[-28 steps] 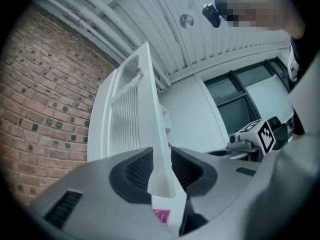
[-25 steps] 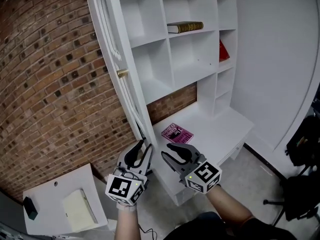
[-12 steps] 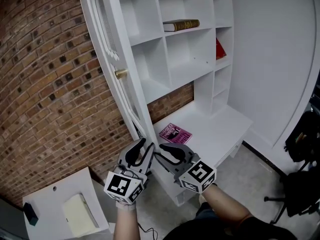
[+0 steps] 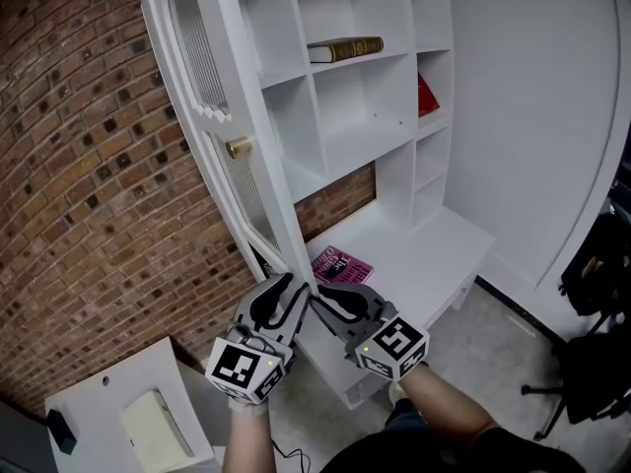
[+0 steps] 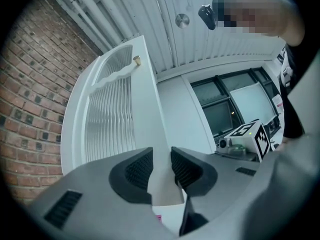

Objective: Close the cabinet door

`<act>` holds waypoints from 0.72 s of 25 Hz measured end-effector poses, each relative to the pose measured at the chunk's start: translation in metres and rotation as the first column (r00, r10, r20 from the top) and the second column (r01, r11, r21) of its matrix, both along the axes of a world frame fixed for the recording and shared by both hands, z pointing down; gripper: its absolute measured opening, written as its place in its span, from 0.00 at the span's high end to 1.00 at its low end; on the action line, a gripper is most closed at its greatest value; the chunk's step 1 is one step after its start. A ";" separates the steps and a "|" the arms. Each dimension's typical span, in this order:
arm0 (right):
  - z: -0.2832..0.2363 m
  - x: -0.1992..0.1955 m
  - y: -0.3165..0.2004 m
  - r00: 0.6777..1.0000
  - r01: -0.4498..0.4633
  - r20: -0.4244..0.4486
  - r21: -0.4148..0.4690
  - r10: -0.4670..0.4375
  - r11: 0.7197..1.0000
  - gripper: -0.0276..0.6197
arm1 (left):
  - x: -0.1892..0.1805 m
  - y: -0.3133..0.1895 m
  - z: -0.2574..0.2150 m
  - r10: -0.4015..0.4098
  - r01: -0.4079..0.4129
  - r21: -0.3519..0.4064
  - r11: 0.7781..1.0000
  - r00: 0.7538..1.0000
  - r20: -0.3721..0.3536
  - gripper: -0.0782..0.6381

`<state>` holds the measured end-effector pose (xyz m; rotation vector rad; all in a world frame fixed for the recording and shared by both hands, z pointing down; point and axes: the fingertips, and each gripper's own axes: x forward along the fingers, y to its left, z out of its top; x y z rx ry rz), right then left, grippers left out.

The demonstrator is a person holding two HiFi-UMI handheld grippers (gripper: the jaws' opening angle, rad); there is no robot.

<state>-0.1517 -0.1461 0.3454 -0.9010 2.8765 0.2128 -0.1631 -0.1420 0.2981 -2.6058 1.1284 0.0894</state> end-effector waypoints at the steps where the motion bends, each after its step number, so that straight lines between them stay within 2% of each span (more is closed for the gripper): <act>1: 0.000 0.004 -0.003 1.000 -0.007 0.004 -0.002 0.007 1.000 0.84 | 0.004 -0.003 0.000 0.006 -0.006 0.000 1.000 1.000 0.000 0.74; 10: 0.000 0.037 -0.032 0.999 -0.038 0.031 -0.013 0.038 0.999 0.84 | 0.038 -0.031 0.000 0.068 -0.068 0.001 0.998 0.998 -0.002 0.74; 18: 0.000 0.063 -0.064 0.998 -0.049 0.041 -0.030 0.051 0.998 0.85 | 0.059 -0.063 0.001 0.078 -0.078 0.009 0.997 0.997 0.014 0.75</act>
